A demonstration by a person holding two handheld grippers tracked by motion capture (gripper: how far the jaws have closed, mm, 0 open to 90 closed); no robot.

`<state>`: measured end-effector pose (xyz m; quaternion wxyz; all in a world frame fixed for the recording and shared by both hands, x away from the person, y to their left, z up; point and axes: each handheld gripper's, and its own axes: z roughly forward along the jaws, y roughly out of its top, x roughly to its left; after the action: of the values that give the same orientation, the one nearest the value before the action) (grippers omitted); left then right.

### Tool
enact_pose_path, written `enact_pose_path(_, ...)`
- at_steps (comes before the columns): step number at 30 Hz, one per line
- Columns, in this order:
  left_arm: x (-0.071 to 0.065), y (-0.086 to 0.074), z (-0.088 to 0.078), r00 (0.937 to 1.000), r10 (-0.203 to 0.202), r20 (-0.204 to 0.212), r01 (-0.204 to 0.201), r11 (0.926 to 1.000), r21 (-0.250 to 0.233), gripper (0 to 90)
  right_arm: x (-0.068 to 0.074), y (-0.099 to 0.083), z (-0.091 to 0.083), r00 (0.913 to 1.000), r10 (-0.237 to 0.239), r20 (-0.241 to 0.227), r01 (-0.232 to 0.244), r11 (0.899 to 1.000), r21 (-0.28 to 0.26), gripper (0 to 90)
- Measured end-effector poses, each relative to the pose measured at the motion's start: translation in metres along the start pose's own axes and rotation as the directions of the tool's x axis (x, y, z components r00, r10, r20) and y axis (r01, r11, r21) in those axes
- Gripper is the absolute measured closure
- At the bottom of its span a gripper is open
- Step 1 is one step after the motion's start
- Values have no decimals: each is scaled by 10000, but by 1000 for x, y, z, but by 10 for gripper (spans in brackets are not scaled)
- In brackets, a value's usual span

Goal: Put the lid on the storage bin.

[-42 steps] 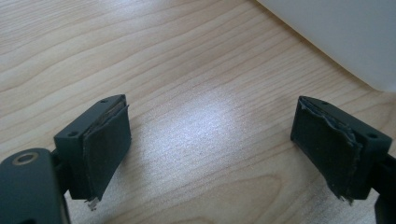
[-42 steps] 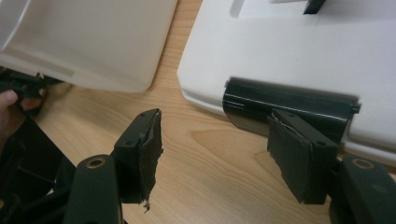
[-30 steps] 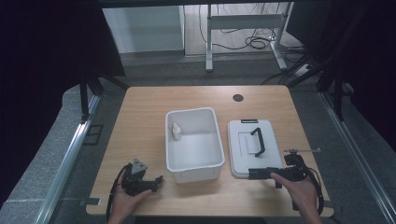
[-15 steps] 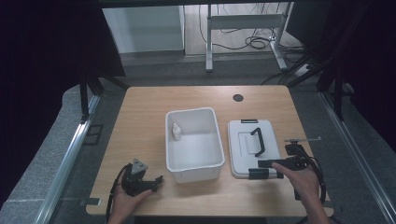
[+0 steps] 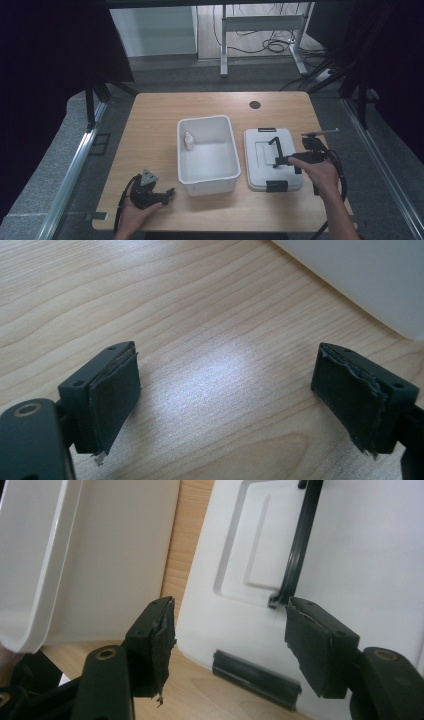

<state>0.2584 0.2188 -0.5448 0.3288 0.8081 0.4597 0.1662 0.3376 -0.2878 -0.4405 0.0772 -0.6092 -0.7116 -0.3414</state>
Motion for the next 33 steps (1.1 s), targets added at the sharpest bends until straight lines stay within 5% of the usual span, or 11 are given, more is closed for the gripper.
enact_pose_path(9,0,0,0,10000,2,0,-2,10000,1,122,-10,34,10,9967,210,790,-238,9991,357,396)
enact_pose_path(24,0,0,0,10000,7,-4,-7,10000,4,122,-27,59,27,9949,408,921,-534,9890,1383,447)
enact_pose_path(33,0,0,0,10000,8,-5,-8,10000,5,122,-30,72,43,9921,477,1162,-684,9809,1821,615)
